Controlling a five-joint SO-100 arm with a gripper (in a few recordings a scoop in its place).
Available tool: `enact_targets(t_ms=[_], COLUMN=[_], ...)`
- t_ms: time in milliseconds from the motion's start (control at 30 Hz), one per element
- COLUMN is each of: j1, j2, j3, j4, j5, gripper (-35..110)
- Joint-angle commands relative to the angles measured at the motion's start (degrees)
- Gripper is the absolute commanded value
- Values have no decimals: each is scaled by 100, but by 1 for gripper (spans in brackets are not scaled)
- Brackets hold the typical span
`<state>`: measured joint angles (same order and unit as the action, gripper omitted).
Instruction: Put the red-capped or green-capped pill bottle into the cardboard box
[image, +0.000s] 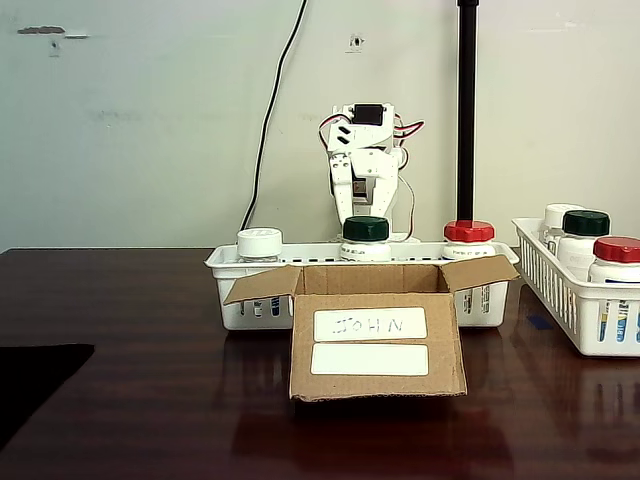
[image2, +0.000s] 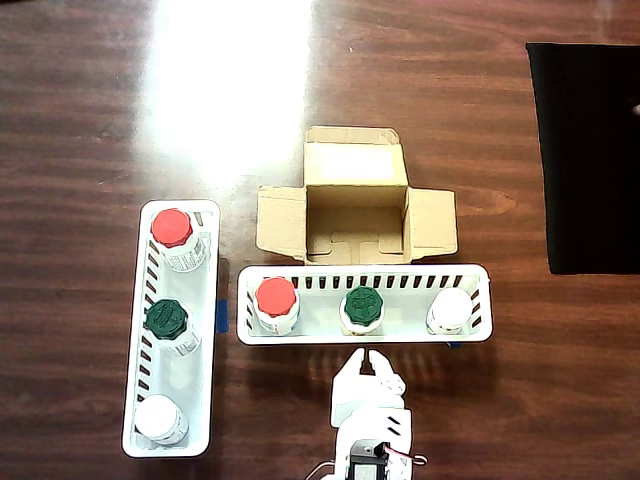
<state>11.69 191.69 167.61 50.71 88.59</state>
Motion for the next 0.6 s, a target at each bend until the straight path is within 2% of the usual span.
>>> enact_targets(t_ms=[0, 167, 300, 433, 567], j1=[-308, -861, -1125, -1151, -1521], j2=[519, 510, 501, 422, -580], j3=[-782, -1942, -2716, -2821, -3129], j4=[176, 1318, 1828, 1143, 527], j5=[-105, -404, -756, -949, -940], gripper=[0, 1, 13, 35, 54])
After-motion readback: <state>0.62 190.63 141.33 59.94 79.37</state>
